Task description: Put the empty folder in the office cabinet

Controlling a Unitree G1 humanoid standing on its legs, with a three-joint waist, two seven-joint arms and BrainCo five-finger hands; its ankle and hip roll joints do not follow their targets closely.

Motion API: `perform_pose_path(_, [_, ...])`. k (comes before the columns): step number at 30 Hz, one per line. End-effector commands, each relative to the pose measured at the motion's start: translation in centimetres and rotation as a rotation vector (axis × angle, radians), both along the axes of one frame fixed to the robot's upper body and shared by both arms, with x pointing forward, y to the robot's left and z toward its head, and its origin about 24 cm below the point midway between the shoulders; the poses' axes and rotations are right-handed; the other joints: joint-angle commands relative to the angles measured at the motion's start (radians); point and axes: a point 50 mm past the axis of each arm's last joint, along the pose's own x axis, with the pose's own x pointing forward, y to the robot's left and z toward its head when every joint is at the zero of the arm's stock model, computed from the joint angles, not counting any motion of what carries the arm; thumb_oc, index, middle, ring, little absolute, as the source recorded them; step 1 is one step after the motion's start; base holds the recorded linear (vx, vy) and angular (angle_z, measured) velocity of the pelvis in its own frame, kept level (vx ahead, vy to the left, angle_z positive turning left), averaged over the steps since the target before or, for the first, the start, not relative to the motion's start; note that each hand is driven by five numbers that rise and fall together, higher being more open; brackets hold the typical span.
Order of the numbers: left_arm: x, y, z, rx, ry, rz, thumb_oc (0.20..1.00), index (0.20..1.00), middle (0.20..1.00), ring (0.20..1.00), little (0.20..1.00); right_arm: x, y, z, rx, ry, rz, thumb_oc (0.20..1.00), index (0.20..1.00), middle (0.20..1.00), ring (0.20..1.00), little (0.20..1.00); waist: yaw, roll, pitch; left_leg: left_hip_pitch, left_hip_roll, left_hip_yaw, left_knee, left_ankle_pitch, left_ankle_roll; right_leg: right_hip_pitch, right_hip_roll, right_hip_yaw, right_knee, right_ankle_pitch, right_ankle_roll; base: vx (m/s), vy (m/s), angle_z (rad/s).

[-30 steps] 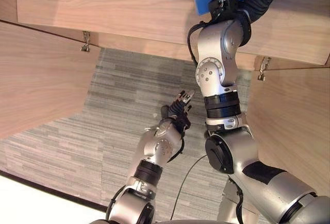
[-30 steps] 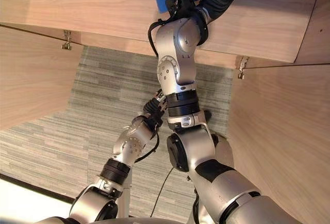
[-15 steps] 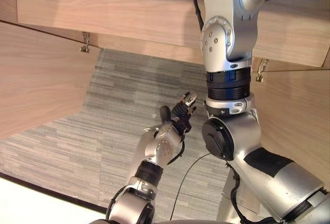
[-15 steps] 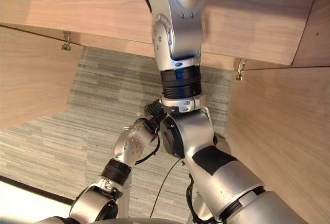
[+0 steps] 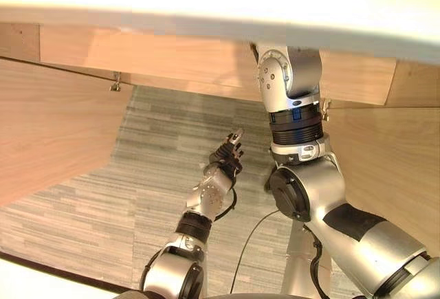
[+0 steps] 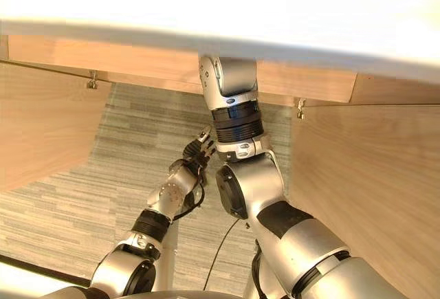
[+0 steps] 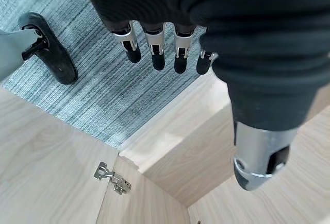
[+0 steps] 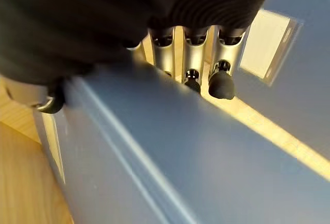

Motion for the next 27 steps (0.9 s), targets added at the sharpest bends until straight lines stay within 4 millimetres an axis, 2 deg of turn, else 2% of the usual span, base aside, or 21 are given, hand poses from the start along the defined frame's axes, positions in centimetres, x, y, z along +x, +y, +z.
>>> perform_pose_path(1, [-1.3, -9.5, 2.3, -0.137, 0.095, -0.21, 1.0, 1.0, 1.0, 1.0, 1.0, -5.5, 10.4, 0.7, 0.085, -0.066, 0.38, 0.2, 0.2, 0.2, 0.2, 0.2, -0.039, 0.05, -0.045, 0.079, -0.003, -0.06, -0.039, 0.008, -0.016, 0.1, 0.037, 0.016, -0.036, -0.008, 0.115, 0.01, 0.026, -0.06])
perform_pose_path(9, [-1.5, -10.0, 2.1, -0.147, 0.143, -0.21, 1.0, 1.0, 1.0, 1.0, 1.0, -3.6, 10.2, -1.1, 0.133, 0.048, 0.376, 0.2, 0.2, 0.2, 0.2, 0.2, -0.037, 0.068, -0.033, 0.156, -0.011, -0.06, -0.114, 0.037, -0.02, 0.189, 0.051, 0.005, -0.126, 0.027, 0.12, -0.01, 0.019, -0.03])
perform_pose_path(21, [-1.5, -10.6, 2.7, -0.157, 0.137, -0.217, 1.0, 1.0, 1.0, 1.0, 1.0, -3.0, 10.1, -1.4, 0.175, 0.08, 0.412, 0.2, 0.2, 0.2, 0.2, 0.2, -0.021, 0.076, -0.002, 0.16, -0.017, -0.053, -0.111, 0.036, -0.016, 0.18, 0.049, 0.014, -0.114, 0.031, 0.122, 0.0, 0.0, 0.0])
perform_pose_path(22, [-1.6, -10.7, 2.7, -0.157, 0.138, -0.219, 1.0, 1.0, 1.0, 1.0, 1.0, -2.9, 10.2, -1.4, 0.176, 0.081, 0.43, 0.445, 0.445, 0.445, 0.445, 0.445, -0.017, 0.077, 0.0, 0.161, -0.018, -0.051, -0.113, 0.036, -0.015, 0.181, 0.051, 0.016, -0.118, 0.031, 0.122, 0.0, 0.0, 0.0])
perform_pose_path(23, [-1.7, -10.9, 2.7, -0.159, 0.145, -0.222, 1.0, 1.0, 1.0, 1.0, 1.0, -2.6, 10.5, -1.7, 0.18, 0.085, 0.475, 1.0, 1.0, 1.0, 1.0, 1.0, -0.008, 0.078, 0.004, 0.165, -0.016, -0.047, -0.113, 0.035, -0.015, 0.183, 0.052, 0.018, -0.121, 0.035, 0.121, 0.0, 0.0, 0.0])
perform_pose_path(27, [-2.0, -11.3, 2.5, -0.163, 0.169, -0.22, 1.0, 1.0, 1.0, 1.0, 1.0, -1.9, 10.8, -2.2, 0.204, 0.127, 0.533, 1.0, 1.0, 1.0, 1.0, 1.0, 0.005, 0.079, 0.008, 0.171, -0.014, -0.043, -0.113, 0.032, -0.014, 0.19, 0.055, 0.021, -0.13, 0.037, 0.122, 0.0, 0.001, -0.01])
